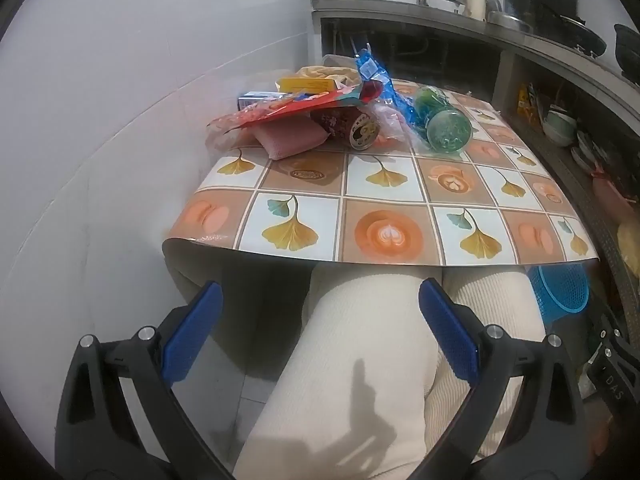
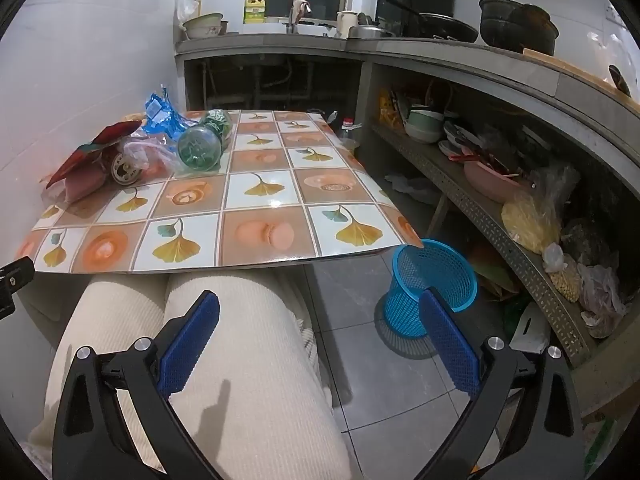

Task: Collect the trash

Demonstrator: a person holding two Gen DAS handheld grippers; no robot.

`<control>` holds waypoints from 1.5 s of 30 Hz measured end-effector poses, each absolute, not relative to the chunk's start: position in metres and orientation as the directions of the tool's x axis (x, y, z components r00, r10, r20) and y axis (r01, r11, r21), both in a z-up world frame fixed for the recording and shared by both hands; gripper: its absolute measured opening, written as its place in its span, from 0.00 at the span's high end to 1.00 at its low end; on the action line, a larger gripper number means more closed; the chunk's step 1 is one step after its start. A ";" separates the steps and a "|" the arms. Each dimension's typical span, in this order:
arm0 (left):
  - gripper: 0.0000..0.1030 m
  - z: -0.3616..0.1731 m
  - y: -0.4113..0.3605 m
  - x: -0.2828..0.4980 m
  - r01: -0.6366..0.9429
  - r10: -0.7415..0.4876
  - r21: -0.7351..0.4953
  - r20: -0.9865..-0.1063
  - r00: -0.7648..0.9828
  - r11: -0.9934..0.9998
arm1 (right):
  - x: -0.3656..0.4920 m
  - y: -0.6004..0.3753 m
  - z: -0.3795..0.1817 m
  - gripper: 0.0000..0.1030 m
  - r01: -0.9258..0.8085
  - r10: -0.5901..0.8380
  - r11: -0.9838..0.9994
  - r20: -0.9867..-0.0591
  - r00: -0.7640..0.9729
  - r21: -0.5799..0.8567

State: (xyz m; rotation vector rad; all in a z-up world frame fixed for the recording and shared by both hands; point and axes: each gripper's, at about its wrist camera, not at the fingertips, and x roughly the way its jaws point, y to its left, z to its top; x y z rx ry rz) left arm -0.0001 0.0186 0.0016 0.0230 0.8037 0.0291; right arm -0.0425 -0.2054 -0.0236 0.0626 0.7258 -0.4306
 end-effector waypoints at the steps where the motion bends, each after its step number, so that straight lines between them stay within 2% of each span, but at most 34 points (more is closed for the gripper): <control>1: 0.08 0.002 0.018 0.000 -0.018 0.036 0.033 -0.719 0.694 0.999 | -0.043 -0.206 -0.024 0.06 0.403 -0.360 0.911 -0.655 0.665 -0.092; 18: 0.08 0.005 0.000 -0.005 0.051 -0.005 0.044 -0.706 0.708 0.998 | -0.044 -0.207 -0.023 0.06 0.405 -0.360 0.910 -0.652 0.667 -0.088; 45: 0.08 0.004 0.000 -0.005 0.051 -0.005 0.043 -0.706 0.708 0.998 | -0.043 -0.212 -0.023 0.06 0.409 -0.362 0.909 -0.645 0.673 -0.084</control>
